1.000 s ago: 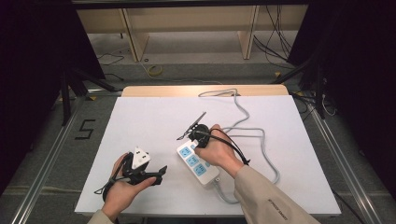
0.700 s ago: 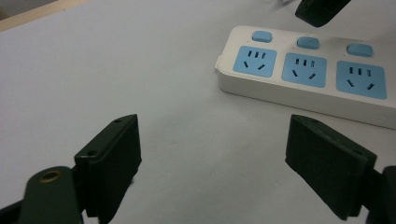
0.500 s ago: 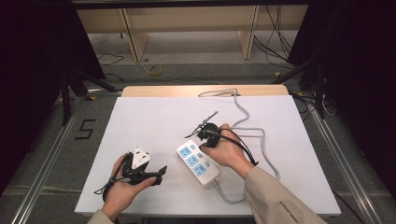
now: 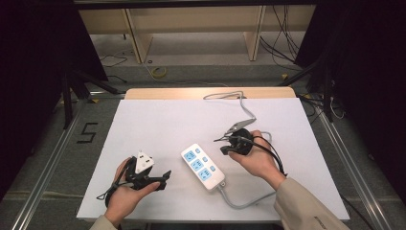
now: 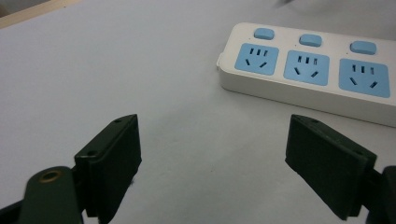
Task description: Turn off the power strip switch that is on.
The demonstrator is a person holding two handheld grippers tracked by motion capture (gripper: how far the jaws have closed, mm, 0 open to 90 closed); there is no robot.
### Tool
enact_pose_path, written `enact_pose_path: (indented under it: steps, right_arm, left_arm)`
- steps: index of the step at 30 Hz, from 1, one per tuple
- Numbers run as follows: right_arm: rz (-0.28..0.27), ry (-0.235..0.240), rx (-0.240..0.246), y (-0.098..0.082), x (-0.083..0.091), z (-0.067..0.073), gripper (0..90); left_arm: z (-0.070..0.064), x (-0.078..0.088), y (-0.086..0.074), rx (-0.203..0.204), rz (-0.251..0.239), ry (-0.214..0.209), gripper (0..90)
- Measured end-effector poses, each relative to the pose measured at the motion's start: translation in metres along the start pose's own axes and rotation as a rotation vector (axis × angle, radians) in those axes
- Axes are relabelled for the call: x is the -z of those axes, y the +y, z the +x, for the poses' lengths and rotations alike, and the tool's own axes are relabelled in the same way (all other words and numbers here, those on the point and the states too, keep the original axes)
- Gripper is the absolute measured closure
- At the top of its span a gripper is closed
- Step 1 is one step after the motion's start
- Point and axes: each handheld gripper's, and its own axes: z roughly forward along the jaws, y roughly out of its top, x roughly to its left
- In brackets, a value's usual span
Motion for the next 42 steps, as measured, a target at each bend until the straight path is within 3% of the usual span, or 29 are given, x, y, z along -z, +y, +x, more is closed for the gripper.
enact_pose_path:
  steps: [14,22,28,34,42]
  right_arm:
    - [-0.113,-0.020,-0.060,-0.053,0.033,-0.024,90.0]
    - [-0.150,-0.026,-0.065,-0.082,0.052,-0.028,88.1]
    - [-0.197,-0.025,-0.073,-0.105,0.064,-0.028,77.9]
    - [-0.263,-0.045,-0.053,-0.124,0.073,-0.026,58.4]
    - [-0.306,-0.064,-0.045,-0.138,0.080,-0.024,47.8]
  left_arm:
    - [0.000,0.000,0.000,0.001,0.003,0.002,17.7]
    - [0.001,0.000,-0.001,0.002,0.005,0.003,17.7]
    - [0.001,0.001,-0.001,0.003,0.004,0.004,17.7]
    - [0.001,0.001,-0.001,0.006,0.003,0.004,17.7]
    - [0.001,0.001,-0.001,0.003,0.005,0.003,17.7]
